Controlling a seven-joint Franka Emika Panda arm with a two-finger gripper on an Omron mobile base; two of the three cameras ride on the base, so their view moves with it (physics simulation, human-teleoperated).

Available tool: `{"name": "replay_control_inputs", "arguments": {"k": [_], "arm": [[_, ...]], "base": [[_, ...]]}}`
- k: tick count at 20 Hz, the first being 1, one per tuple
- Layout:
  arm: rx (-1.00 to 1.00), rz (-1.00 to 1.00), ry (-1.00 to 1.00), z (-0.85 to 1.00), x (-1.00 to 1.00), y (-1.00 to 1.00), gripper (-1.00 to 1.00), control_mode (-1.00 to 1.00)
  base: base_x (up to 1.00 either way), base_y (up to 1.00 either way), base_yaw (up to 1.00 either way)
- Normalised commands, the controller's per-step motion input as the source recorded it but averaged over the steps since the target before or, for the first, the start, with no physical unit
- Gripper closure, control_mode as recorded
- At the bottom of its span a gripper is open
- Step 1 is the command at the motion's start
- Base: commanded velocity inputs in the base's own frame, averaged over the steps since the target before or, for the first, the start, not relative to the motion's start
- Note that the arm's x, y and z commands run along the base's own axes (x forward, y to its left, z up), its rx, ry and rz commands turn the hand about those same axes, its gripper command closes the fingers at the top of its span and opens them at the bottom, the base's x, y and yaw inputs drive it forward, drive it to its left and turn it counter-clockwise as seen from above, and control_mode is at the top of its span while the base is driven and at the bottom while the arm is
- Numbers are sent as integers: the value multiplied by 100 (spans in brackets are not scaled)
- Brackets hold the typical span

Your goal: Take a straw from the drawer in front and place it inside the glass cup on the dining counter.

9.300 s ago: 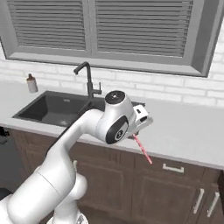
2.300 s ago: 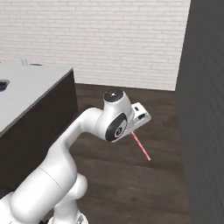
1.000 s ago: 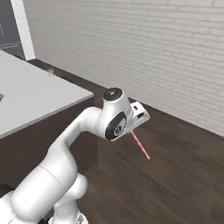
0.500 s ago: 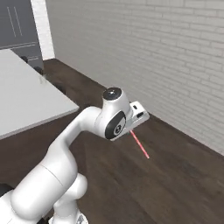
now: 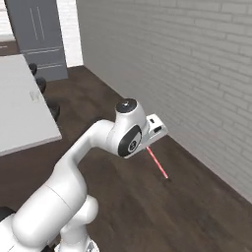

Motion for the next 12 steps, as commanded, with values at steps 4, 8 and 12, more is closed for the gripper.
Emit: {"name": "replay_control_inputs", "arguments": {"k": [4,8,12], "arm": [[0,0,0,0,0,0,100,100],[0,0,0,0,0,0,100,100],[0,0,0,0,0,0,100,100]], "base": [[70,-77,34],[71,-74,35],[72,-69,37]]}}
